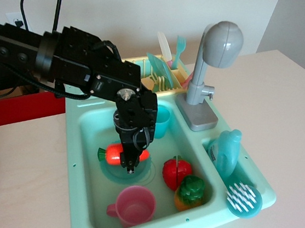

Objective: Put carrot on plate

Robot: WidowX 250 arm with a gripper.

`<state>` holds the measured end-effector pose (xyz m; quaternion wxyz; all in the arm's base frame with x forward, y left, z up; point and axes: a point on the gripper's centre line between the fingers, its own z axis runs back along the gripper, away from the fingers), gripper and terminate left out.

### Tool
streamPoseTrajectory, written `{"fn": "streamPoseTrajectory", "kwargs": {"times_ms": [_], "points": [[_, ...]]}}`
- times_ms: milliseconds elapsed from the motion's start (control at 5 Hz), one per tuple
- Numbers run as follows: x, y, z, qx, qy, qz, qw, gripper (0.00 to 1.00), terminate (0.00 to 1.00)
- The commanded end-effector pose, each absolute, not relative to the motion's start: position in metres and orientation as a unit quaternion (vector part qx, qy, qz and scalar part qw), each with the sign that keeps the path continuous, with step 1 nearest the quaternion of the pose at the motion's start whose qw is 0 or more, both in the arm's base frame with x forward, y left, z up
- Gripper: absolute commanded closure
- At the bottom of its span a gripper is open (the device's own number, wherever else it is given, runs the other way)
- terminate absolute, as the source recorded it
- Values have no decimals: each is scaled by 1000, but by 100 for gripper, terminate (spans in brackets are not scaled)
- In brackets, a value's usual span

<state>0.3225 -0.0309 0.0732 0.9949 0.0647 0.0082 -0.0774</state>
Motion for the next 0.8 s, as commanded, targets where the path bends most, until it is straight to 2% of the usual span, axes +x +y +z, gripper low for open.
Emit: {"fn": "streamPoseTrajectory", "kwargs": {"times_ms": [0, 400, 600], "points": [[315, -21, 122, 57, -49, -46, 996, 0, 0], [284, 24, 165, 76, -63, -16, 995, 0, 0], [267, 48, 179, 81, -69, 9, 994, 0, 0]]}}
